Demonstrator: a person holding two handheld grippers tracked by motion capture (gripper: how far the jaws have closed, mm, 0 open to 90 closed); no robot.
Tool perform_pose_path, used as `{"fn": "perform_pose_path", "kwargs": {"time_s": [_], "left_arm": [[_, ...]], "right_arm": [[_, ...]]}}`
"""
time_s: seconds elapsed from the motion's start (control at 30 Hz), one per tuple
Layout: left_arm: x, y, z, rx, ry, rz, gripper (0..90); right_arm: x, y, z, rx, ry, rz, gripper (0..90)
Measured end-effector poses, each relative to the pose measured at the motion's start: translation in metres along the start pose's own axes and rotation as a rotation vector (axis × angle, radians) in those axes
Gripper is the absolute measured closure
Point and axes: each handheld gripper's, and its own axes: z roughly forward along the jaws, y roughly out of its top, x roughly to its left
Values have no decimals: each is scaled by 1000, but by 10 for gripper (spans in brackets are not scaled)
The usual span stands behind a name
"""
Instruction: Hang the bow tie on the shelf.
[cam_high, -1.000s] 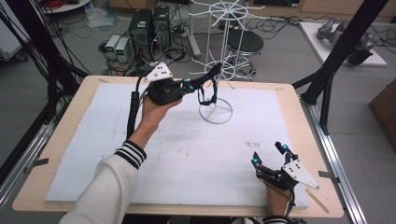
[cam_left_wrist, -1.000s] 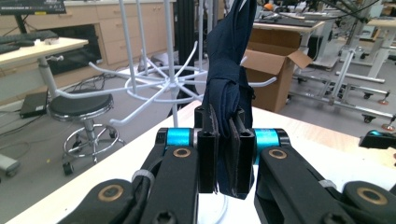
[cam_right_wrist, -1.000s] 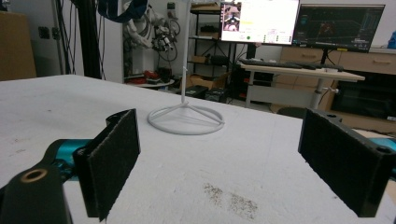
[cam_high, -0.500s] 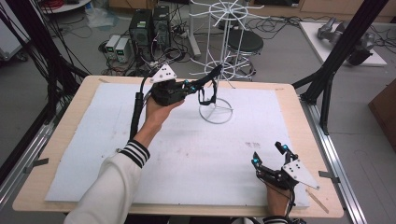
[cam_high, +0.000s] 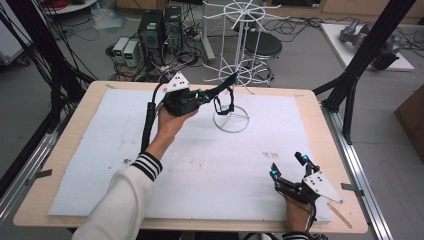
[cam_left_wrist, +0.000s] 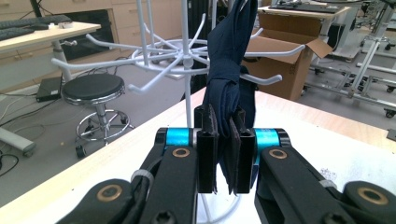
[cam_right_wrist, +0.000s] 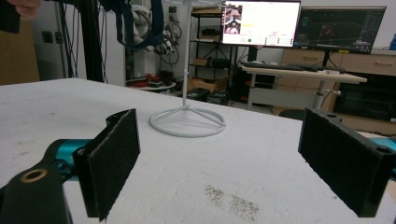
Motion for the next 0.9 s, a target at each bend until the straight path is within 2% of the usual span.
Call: {"fn": "perform_pose_path", "kwargs": {"time_s": [0.3,0.43,0.5,0.63,0.7,0.77,0.8,0.9], "left_arm": [[-1,-3,-1,11,7,-2,793],[-1,-5,-1,20,32,14,678],[0,-8,-2,30,40,19,674],[1,-14,-4,35,68,24,485],[2,-17,-7,36,79,19,353],[3,-21,-12,22,83,17,234],[4,-23,-15,20,71,20,188],[5,-32,-29,19,74,39,141]], "right_arm": [[0,0,0,-4,2,0,118],[-1,0,0,-6,2,-3,118],[-1,0,0,-6,1,-1,118],[-1,0,0,-4,1,0,118],[-1,0,0,-5,1,-2,118],[0,0,0,-4,1,2,118],[0,0,0,-2,1,-2,118],[0,0,0,1,1,-7,118]]}}
